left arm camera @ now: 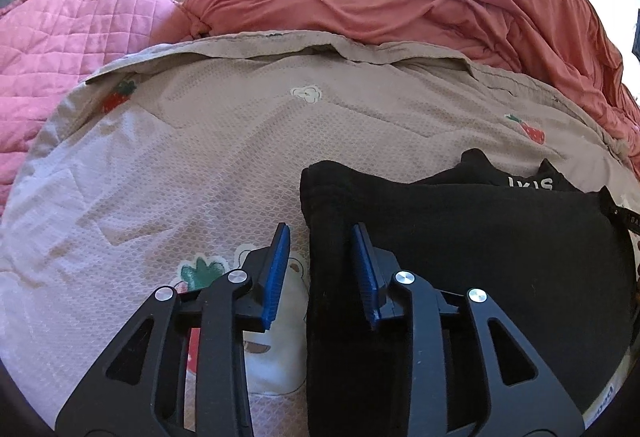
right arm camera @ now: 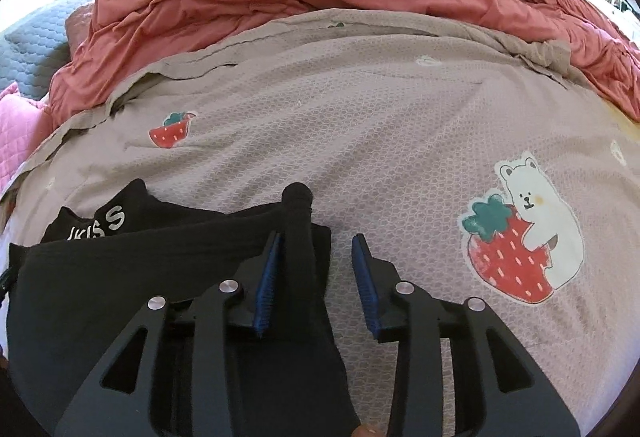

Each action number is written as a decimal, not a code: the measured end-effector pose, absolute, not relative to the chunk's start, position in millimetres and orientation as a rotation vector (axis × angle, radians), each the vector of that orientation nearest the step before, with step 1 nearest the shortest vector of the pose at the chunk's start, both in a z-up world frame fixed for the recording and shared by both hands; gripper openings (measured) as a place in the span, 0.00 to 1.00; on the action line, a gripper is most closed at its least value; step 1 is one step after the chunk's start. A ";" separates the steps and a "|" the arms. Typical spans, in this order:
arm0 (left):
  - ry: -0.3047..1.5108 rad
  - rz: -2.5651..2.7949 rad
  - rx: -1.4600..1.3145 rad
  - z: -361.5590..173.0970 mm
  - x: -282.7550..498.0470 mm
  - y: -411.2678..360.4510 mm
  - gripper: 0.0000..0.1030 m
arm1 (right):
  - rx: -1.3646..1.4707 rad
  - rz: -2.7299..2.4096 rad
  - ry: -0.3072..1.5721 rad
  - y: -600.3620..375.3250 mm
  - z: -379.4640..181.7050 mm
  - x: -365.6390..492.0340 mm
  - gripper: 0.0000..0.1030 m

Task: Fold small clothes

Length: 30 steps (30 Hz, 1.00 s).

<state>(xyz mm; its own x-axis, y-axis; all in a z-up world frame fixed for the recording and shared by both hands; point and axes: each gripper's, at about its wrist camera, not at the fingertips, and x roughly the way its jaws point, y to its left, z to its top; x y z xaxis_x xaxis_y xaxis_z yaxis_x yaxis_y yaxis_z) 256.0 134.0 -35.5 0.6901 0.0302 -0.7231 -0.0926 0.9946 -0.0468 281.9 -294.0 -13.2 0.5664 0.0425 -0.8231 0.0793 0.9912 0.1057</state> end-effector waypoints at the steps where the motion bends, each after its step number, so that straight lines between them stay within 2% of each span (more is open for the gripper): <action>1: 0.811 0.070 -0.083 -35.6 255.5 134.4 0.28 | 0.134 -0.031 0.968 -294.0 -13.0 281.5 0.39; 5: 0.814 0.069 -0.088 -34.5 253.9 134.6 0.32 | 0.145 -0.053 0.970 -297.1 -12.4 280.6 0.48; 7: 0.812 0.068 -0.096 -32.0 252.1 135.8 0.34 | 0.129 -0.063 0.973 -297.7 -10.8 280.0 0.57; 15: 0.773 0.066 -0.100 -15.5 242.0 134.7 0.45 | 0.129 -0.051 0.916 -300.1 13.9 256.9 0.73; 16: 0.771 0.065 -0.100 -13.4 240.8 134.3 0.48 | 0.134 -0.038 0.906 -298.7 18.8 252.3 0.77; 22: 0.753 0.078 -0.088 -1.1 230.0 134.6 0.61 | 0.096 0.067 0.827 -274.5 50.9 213.7 0.89; 30: 0.784 0.018 -0.172 5.7 213.8 136.1 0.76 | 0.089 0.210 0.838 -252.7 60.6 170.8 0.89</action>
<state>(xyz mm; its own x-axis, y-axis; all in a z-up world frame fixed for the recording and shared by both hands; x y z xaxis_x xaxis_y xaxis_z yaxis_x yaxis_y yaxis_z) 213.8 136.1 5.7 0.7087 -0.0476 -0.7039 -0.0798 0.9859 -0.1470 170.8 -252.7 60.6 0.6497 0.2199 -0.7277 -0.1500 0.9755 0.1609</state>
